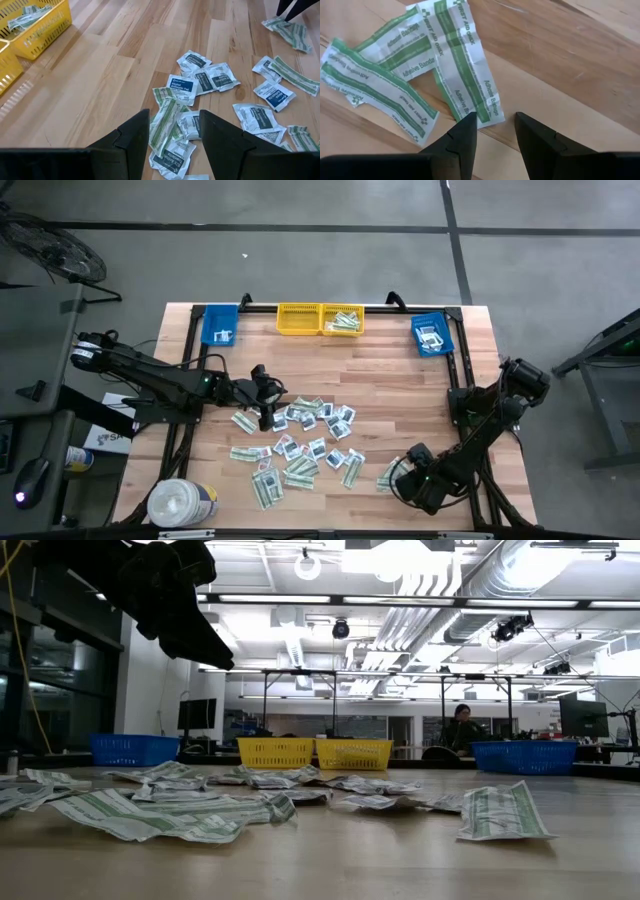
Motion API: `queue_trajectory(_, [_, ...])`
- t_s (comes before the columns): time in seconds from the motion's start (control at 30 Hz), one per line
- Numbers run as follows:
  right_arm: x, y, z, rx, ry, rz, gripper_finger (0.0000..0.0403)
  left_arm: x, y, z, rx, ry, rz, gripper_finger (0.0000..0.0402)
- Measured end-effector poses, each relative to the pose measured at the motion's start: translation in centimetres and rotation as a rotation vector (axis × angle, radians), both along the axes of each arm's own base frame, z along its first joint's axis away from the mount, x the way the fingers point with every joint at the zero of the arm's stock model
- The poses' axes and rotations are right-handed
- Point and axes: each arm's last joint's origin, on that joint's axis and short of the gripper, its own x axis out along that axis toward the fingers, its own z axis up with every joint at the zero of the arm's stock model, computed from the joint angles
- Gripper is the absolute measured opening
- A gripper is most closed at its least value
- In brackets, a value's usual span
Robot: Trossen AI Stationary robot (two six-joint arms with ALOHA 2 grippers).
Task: Pick & Place First Aid Supplies
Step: Put the green bandage pack into the right yellow bin
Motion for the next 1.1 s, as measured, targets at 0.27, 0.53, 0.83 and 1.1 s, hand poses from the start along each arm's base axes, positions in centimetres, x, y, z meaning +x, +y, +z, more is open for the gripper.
queue_trajectory(0.27, [0.6,-0.6,0.0,-0.020,-0.012,0.009,0.0128,0.0,0.0,0.0,0.000,0.000,0.000,0.0172])
queue_trajectory(0.53, [0.7,-0.7,-0.1,-0.026,-0.010,0.016,0.0101,0.0,0.0,0.0,0.000,0.000,0.000,0.0172])
queue_trajectory(0.83, [0.9,-0.7,-0.1,-0.048,-0.039,0.047,0.0005,0.0,0.0,0.0,0.000,0.000,0.001,0.0172])
queue_trajectory(1.1, [0.5,-1.1,0.5,-0.050,-0.009,0.080,0.0001,0.0,0.0,0.0,0.000,0.000,0.001,0.0172])
